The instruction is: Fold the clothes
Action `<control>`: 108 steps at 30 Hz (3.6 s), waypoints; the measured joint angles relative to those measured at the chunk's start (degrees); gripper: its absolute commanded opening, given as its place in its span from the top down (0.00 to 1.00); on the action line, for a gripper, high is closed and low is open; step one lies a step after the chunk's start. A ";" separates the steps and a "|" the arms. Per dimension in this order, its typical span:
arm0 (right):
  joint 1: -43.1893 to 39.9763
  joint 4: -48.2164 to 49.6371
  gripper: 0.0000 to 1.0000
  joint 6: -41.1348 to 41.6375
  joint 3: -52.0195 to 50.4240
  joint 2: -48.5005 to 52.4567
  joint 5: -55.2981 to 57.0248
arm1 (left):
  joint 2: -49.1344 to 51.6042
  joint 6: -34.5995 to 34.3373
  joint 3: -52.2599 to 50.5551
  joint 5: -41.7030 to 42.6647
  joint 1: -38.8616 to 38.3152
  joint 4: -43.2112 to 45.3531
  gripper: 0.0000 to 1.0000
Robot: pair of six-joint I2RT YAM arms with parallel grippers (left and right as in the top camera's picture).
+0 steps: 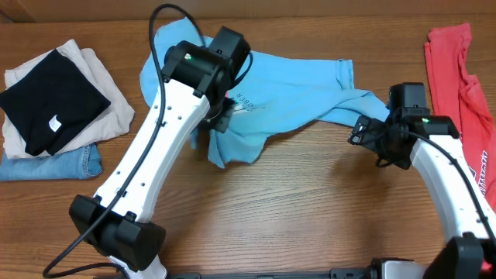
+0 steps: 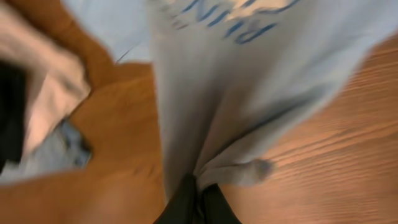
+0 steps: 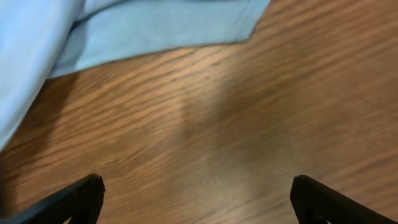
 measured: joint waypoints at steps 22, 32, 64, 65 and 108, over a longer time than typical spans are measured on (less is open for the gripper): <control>0.00 7.61 0.00 0.15 -0.02 1.95 0.59 | 0.00 -20.13 -0.07 -13.55 12.57 -3.04 0.96; 0.00 6.99 0.00 1.44 -8.22 1.95 5.88 | 0.00 -20.17 -0.13 -13.79 12.52 -1.46 0.96; 0.00 17.44 0.88 -1.70 -20.59 1.68 -1.97 | 0.00 -20.20 -0.24 -13.35 12.52 -0.92 0.96; 0.00 13.18 0.89 -1.68 -19.56 1.51 -2.91 | 0.00 -20.20 -0.24 -13.35 12.52 -0.85 0.96; -1.49 11.56 0.57 -3.17 -5.86 8.28 -7.06 | 0.00 -20.13 -0.24 -12.07 12.52 0.33 0.96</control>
